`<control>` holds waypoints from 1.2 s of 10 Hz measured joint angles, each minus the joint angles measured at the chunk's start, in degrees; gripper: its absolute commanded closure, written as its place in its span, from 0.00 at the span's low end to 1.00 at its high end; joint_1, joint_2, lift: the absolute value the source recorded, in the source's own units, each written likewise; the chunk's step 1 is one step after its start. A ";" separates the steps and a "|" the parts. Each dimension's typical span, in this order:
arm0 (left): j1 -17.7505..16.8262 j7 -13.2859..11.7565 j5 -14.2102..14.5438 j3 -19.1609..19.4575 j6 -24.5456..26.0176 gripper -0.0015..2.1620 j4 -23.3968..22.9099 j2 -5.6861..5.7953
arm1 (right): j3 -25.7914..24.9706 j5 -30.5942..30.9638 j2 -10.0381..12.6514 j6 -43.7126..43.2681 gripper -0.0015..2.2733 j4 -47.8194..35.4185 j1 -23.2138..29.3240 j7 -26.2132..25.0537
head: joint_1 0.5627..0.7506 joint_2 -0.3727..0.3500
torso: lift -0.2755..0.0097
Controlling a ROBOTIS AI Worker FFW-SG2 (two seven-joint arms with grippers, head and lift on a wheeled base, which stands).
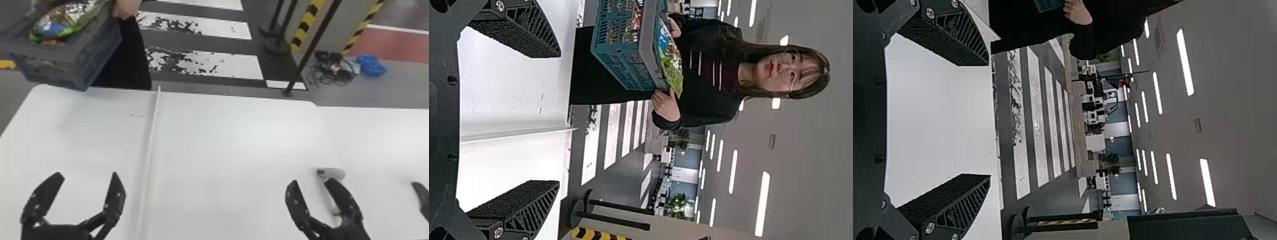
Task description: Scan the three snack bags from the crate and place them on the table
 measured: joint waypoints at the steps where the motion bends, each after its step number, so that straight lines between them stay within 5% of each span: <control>1: 0.00 -0.16 0.00 0.00 0.00 0.04 0.03 0.00 | -0.01 0.00 -0.02 0.03 0.06 0.00 0.00 0.00 | 0.70 0.28 | 0.84; 12: 0.00 -0.83 -0.02 0.00 -0.34 0.04 0.27 0.09 | -0.04 -0.02 -0.12 -0.29 0.06 -0.50 0.35 0.00 | 0.70 0.28 | 0.84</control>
